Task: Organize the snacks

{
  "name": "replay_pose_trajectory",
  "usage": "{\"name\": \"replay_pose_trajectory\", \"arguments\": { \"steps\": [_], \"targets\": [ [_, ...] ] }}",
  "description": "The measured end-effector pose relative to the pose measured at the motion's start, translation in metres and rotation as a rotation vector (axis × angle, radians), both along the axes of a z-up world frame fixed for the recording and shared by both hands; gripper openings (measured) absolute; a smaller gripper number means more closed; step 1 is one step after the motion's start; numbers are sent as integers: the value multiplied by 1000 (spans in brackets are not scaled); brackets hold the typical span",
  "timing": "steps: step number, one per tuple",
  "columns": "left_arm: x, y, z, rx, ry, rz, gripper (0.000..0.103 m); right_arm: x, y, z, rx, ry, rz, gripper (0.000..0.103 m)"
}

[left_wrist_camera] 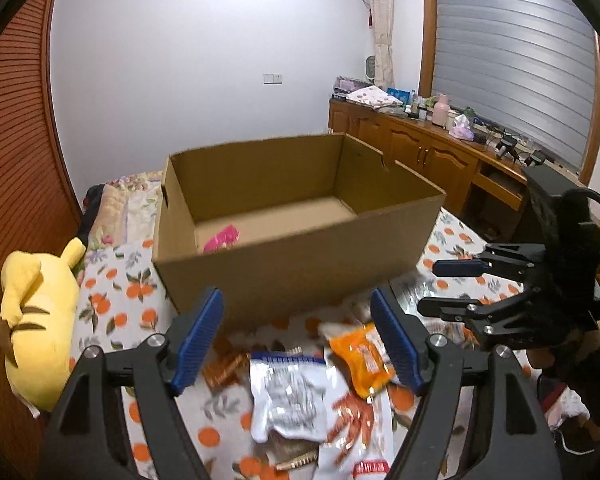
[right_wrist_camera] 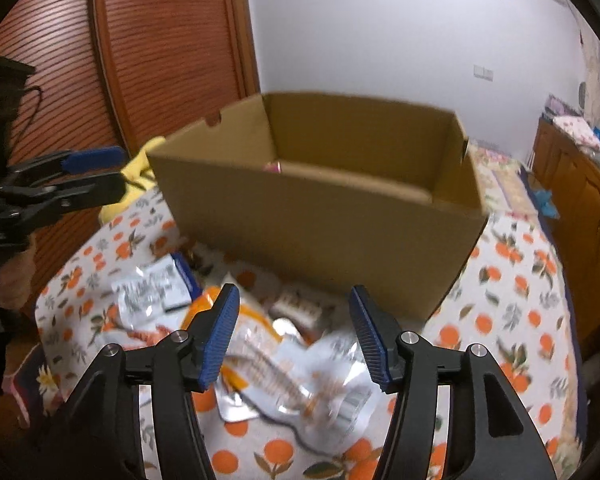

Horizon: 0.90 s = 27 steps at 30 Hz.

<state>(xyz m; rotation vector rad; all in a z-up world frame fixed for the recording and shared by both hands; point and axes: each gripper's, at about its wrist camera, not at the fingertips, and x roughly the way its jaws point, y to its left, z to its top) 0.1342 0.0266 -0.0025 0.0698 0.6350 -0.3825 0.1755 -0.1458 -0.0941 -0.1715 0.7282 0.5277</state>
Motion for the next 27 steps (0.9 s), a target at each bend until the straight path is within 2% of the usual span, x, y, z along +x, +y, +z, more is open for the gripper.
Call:
{"name": "replay_pose_trajectory", "arguments": {
  "steps": [11, 21, 27],
  "targets": [
    [-35, -2, -38, -17, 73, -5, 77, -10, 13, -30, 2, 45, 22, 58],
    [-55, -10, -57, 4, 99, -14, 77, -5, 13, -50, -31, 106, 23, 59],
    [-60, -16, -66, 3, 119, -20, 77, -17, 6, -62, -79, 145, 48, 62]
  ]
}}
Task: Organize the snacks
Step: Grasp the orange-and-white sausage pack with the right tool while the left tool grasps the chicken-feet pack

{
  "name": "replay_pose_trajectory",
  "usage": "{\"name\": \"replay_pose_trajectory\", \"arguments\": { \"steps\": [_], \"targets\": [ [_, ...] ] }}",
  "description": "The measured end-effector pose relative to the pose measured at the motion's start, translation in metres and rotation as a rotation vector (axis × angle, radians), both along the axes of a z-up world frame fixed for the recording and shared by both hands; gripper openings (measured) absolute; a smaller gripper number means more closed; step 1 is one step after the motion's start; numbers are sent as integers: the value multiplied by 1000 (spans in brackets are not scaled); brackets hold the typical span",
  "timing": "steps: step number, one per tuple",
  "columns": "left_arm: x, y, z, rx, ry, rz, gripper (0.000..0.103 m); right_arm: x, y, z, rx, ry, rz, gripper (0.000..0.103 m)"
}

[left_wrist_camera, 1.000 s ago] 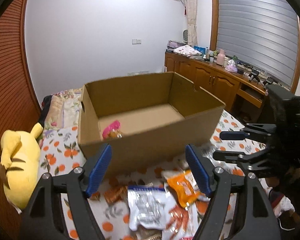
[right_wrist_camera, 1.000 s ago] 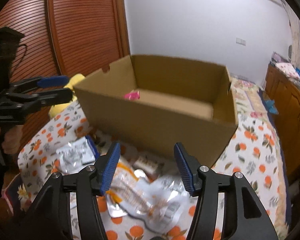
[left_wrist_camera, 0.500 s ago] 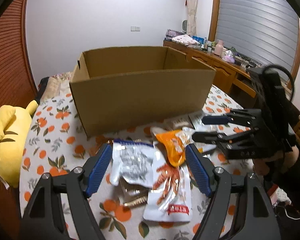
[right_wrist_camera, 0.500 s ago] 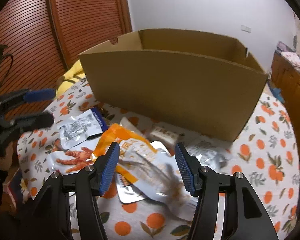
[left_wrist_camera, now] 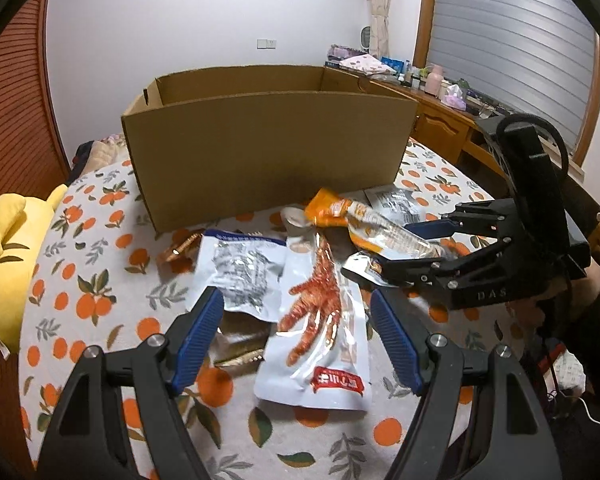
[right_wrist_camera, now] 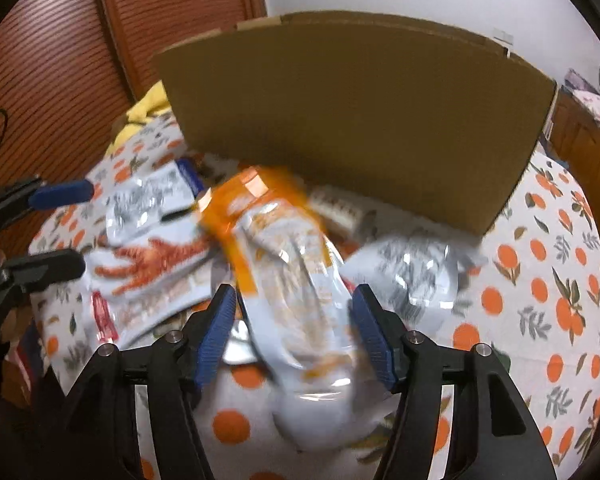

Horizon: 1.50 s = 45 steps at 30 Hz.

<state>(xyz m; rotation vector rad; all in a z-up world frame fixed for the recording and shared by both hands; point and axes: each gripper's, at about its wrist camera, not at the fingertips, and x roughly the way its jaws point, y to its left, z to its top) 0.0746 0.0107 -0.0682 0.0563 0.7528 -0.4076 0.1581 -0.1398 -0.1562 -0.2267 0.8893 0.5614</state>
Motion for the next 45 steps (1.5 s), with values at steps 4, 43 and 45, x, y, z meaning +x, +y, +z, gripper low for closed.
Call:
{"name": "replay_pose_trajectory", "arguments": {
  "steps": [4, 43, 45],
  "targets": [
    [2, -5, -7, 12, 18, -2, 77, -5, -3, -4, -15, -4, 2, 63],
    [24, -53, -34, 287, 40, -54, 77, -35, -49, 7, 16, -114, -149, 42],
    [26, -55, -34, 299, 44, -58, 77, -37, -53, 3, 16, -109, -159, 42]
  ]
}}
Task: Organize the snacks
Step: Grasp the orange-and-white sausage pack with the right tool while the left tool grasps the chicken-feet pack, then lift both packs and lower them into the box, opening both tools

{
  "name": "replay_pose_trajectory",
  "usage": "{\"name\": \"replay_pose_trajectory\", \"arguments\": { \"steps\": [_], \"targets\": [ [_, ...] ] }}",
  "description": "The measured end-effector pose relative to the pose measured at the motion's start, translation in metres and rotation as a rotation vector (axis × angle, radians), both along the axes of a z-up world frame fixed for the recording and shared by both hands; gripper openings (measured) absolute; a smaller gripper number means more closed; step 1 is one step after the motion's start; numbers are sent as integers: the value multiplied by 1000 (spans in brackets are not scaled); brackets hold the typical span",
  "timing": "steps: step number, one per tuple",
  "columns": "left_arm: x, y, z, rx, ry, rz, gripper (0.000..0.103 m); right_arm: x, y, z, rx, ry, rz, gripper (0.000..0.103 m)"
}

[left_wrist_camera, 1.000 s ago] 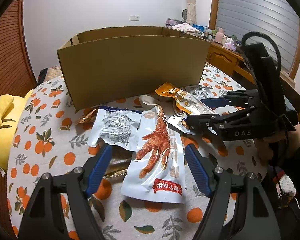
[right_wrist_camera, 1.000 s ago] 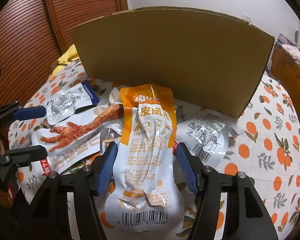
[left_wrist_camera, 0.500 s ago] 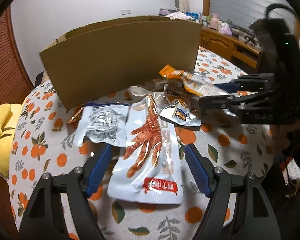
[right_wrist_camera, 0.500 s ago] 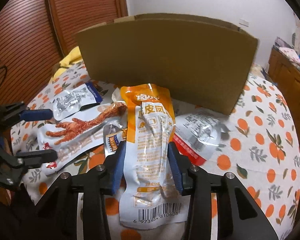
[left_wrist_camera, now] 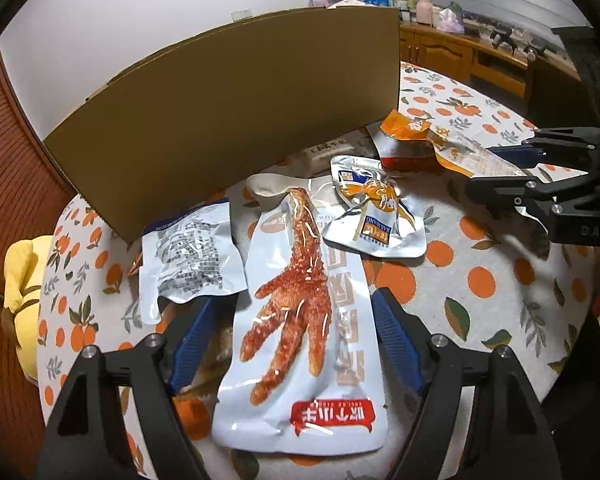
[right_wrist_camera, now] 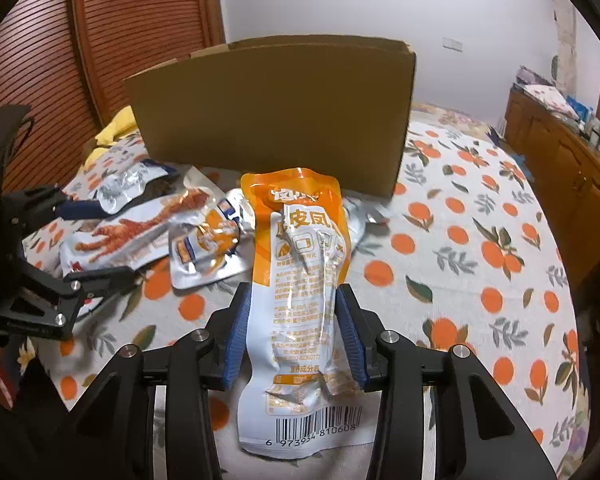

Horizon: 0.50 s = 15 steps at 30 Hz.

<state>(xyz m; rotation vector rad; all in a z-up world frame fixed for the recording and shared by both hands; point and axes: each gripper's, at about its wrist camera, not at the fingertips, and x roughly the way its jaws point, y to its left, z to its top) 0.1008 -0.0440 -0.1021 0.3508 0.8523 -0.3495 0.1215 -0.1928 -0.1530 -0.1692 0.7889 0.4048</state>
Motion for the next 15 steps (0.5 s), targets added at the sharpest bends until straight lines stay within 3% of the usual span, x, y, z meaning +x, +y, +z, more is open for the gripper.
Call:
{"name": "replay_pose_trajectory", "arguments": {
  "steps": [5, 11, 15],
  "targets": [
    [2, -5, 1, 31, -3, -14, 65, 0, -4, -1, -13, -7, -21, 43],
    [1, -11, 2, 57, 18, -37, 65, 4, -9, -3, 13, 12, -36, 43],
    [9, -18, 1, 72, 33, -46, 75, 4, -8, -4, 10, 11, -42, 44]
  ]
}}
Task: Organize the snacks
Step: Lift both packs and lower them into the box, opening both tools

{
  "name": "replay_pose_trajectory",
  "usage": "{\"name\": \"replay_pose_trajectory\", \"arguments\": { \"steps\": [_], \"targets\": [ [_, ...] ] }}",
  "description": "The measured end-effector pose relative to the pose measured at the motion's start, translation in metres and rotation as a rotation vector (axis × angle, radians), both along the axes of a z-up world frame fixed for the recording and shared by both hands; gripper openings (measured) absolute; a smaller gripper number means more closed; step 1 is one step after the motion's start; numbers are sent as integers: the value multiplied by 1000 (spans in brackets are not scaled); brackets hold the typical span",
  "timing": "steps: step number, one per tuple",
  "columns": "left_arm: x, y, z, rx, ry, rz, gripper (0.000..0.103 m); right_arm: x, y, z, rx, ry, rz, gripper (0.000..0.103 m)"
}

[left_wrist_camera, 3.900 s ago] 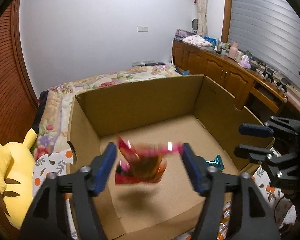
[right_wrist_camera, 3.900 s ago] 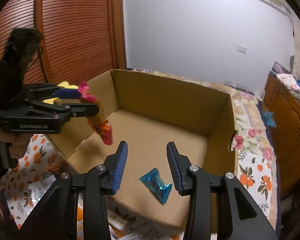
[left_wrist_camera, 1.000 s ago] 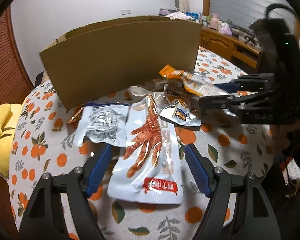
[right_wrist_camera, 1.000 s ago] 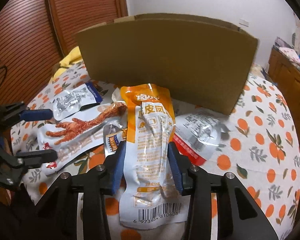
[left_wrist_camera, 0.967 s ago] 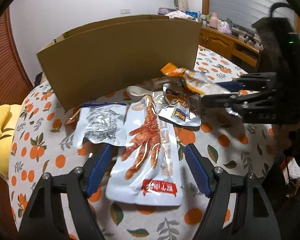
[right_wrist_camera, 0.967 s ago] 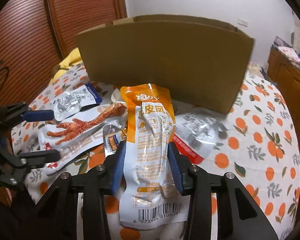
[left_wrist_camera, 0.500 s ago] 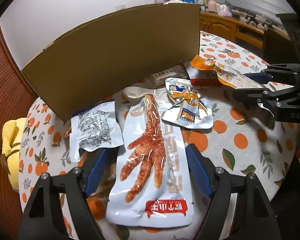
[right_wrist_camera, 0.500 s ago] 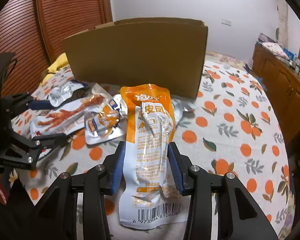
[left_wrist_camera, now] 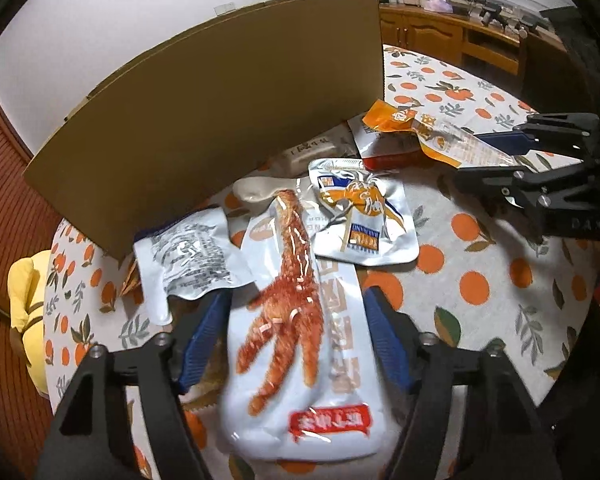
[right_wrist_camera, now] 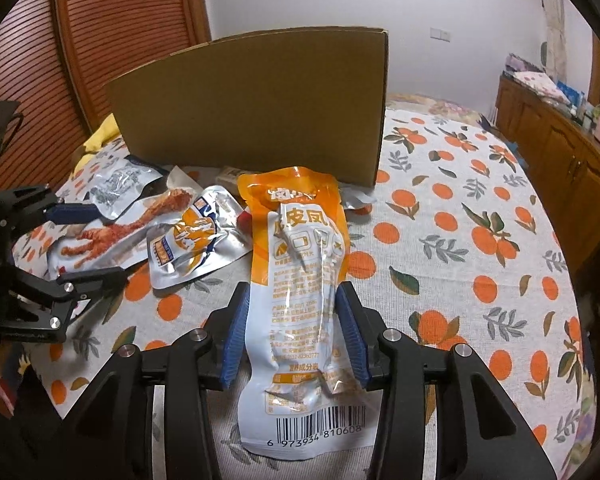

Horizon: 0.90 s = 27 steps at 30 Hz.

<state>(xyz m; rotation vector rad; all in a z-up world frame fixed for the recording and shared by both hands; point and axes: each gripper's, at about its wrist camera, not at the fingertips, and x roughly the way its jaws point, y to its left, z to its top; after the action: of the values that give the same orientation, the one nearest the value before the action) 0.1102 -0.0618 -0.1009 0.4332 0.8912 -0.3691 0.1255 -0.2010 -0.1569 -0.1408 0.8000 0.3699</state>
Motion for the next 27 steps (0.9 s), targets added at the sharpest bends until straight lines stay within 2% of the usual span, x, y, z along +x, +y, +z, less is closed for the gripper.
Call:
{"name": "replay_pose_trajectory", "arguments": {
  "steps": [5, 7, 11, 13, 15, 20, 27],
  "targets": [
    [13, -4, -1, -1, 9, 0, 76, -1, 3, -1, -20, -8, -6, 44],
    [12, -4, -1, 2, 7, -4, 64, -1, 4, -1, -26, -11, -7, 44],
    [5, -1, 1, -3, 8, -16, 60, -2, 5, -1, -31, -12, -8, 44],
    [0, 6, 6, -33, 6, -6, 52, -2, 5, -1, -30, -11, -8, 44],
    [-4, 14, 9, -70, 19, 2, 52, -2, 5, -1, -31, -11, -8, 44],
    [-11, 18, 6, -72, 15, 4, 51, -2, 6, -2, -38, -12, -9, 44],
    [-27, 16, 3, -53, 16, -7, 61, -2, 7, -2, -47, -13, -9, 44]
  ]
}}
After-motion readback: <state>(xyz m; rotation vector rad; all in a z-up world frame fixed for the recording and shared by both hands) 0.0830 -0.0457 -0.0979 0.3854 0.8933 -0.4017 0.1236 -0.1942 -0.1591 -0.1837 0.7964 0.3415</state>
